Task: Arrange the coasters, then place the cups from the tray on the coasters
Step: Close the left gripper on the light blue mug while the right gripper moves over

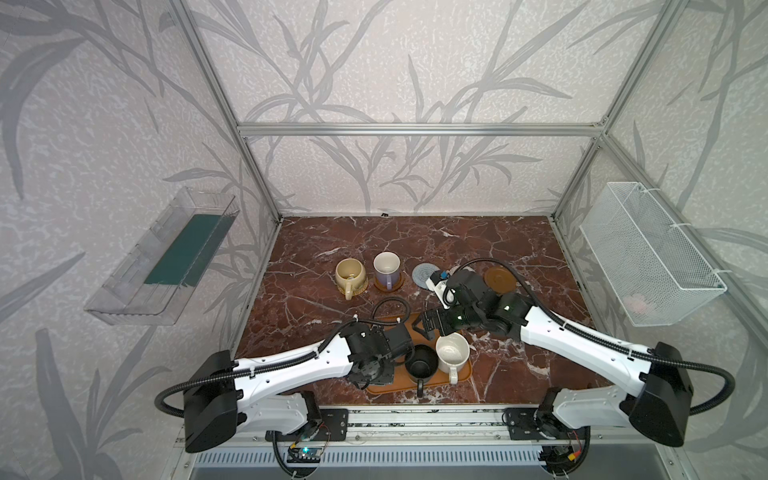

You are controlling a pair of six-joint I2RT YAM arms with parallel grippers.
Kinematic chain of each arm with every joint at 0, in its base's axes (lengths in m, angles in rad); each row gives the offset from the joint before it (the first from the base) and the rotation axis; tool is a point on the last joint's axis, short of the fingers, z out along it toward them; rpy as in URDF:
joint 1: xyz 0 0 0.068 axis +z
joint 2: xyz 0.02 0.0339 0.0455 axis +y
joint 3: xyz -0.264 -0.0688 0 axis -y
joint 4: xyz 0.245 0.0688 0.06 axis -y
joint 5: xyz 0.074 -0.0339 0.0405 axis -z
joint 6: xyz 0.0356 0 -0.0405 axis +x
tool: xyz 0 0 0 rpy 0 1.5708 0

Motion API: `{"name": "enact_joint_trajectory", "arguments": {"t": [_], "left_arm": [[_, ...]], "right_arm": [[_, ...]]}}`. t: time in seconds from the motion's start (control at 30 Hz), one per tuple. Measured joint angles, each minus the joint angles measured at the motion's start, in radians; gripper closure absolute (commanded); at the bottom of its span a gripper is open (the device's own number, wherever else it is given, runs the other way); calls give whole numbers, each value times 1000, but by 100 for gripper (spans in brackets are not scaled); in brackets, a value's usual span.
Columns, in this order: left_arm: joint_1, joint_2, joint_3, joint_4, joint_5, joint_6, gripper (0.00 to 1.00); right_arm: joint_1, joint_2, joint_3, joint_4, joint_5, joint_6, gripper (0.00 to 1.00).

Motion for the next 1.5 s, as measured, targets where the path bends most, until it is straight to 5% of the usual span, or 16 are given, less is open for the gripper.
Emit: {"name": "enact_joint_trajectory", "arguments": {"t": [0.53,1.13,1.23,1.5], "left_arm": [[11,-20,0,-1,3,8,100],[11,-53,-3,-13,7,32,100],[10,-27,-3,-17,8,39,97],[10,-26,-3,-16,6,45,67]], "right_arm": [[0,-117,-78,-32,82,-23,1],[0,-132,-87,-11,59,-27,3],[-1,-132,-91,-11,60,-26,3],[-1,-132,-91,-11,60,-26,3]]}}
